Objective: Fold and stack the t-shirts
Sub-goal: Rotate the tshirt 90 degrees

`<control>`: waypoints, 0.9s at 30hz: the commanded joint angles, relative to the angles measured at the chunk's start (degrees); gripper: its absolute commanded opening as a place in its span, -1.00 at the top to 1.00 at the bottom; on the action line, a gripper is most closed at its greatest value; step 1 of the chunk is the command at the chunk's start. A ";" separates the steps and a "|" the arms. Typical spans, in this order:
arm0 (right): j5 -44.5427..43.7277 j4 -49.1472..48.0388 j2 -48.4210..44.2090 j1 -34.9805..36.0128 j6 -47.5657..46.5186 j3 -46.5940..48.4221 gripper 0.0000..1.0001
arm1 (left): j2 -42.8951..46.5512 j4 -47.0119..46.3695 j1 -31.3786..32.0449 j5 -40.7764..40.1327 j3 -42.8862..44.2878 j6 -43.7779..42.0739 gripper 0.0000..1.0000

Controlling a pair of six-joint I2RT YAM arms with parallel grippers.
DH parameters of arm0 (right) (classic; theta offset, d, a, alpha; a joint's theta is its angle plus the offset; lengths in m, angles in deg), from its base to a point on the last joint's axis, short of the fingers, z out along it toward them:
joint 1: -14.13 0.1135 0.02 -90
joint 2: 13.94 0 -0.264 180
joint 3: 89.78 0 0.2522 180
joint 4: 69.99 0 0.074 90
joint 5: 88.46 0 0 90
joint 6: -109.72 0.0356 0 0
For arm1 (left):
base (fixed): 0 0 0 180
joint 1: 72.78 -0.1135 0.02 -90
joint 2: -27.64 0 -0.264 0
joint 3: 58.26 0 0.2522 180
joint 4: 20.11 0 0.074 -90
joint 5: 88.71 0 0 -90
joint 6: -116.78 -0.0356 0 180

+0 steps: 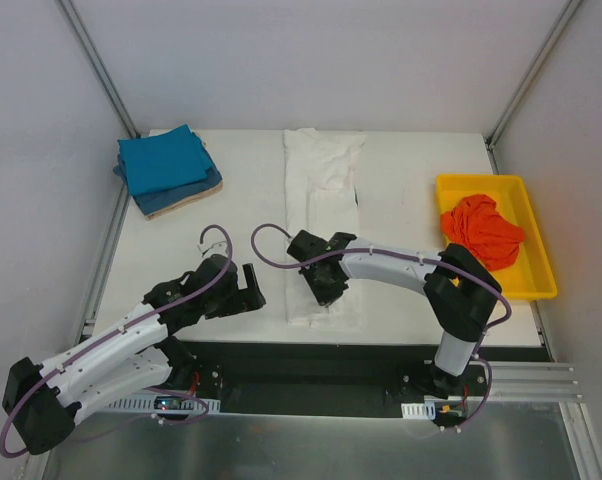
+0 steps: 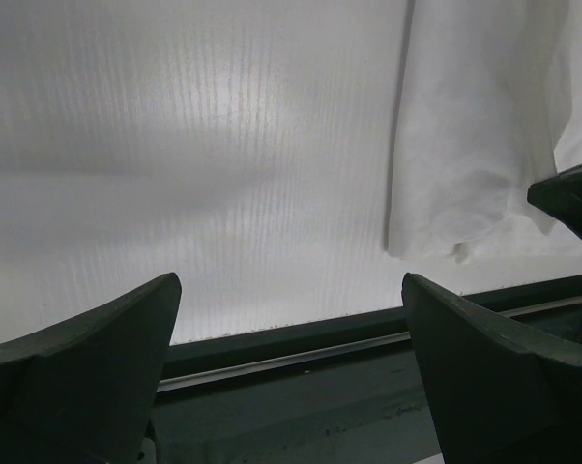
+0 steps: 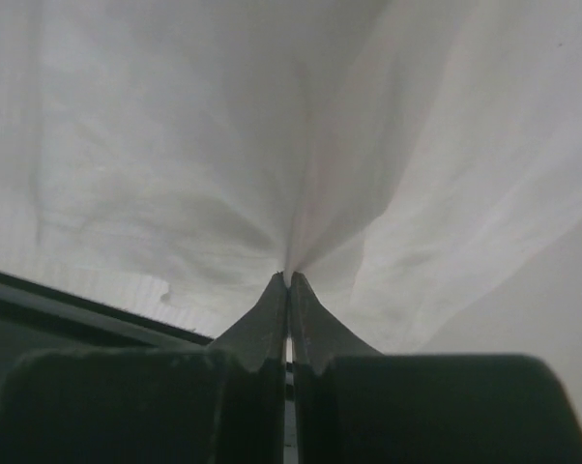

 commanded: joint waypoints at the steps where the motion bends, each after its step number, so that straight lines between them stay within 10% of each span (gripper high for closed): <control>1: 11.06 -1.94 -7.63 0.42 4.27 0.40 0.99 | 1.42 1.66 0.57 -1.84 0.72 0.07 -0.99; 27: 27.07 -18.03 -17.05 -2.39 23.52 -0.92 0.98 | 8.09 0.48 1.71 2.88 2.49 -1.42 -0.99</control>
